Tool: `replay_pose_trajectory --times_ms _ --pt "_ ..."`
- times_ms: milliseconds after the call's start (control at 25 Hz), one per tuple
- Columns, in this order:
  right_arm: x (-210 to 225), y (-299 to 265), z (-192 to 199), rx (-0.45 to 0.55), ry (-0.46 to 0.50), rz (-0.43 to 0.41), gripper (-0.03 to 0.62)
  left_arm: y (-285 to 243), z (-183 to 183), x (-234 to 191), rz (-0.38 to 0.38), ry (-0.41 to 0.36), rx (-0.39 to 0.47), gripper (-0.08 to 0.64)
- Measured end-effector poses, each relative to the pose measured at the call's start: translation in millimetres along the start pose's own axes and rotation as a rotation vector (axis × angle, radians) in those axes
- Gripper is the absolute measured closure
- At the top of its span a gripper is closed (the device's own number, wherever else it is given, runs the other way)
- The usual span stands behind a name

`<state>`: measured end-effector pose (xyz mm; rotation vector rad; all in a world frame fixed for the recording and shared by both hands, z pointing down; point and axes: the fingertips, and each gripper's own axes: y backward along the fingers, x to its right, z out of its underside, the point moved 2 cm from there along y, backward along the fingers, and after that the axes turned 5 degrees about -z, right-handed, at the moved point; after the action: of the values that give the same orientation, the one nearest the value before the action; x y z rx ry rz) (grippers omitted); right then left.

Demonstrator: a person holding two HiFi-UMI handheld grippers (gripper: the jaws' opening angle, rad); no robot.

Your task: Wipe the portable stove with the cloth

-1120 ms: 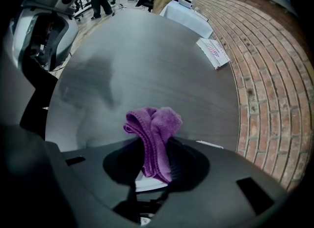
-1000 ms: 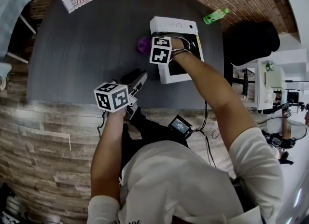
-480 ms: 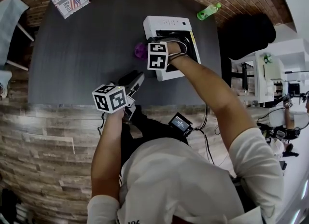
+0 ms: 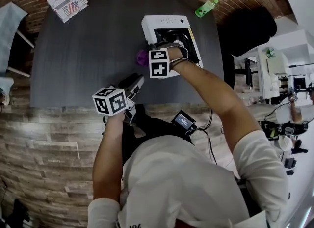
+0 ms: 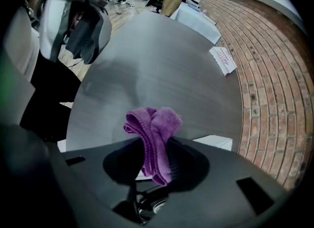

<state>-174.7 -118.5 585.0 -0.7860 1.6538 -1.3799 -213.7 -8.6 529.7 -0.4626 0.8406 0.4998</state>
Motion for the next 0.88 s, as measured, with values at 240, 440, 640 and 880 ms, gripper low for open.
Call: replay_pose_trajectory --times_ms 240,440,640,880 --pt "-18 1 0 -0.009 0.013 -0.016 0.468 5 4 -2 -0.005 -0.004 -0.015 0.442" --pt "-35 3 -1 -0.012 0.020 -0.031 0.468 6 11 0 0.003 0.001 -0.027 0.442" --pt "-45 6 0 0.002 0.005 -0.033 0.468 4 17 7 0.015 -0.002 -0.045 0.442" --pt "-57 8 2 0.009 0.004 -0.032 0.468 6 22 10 0.017 -0.011 -0.065 0.442"
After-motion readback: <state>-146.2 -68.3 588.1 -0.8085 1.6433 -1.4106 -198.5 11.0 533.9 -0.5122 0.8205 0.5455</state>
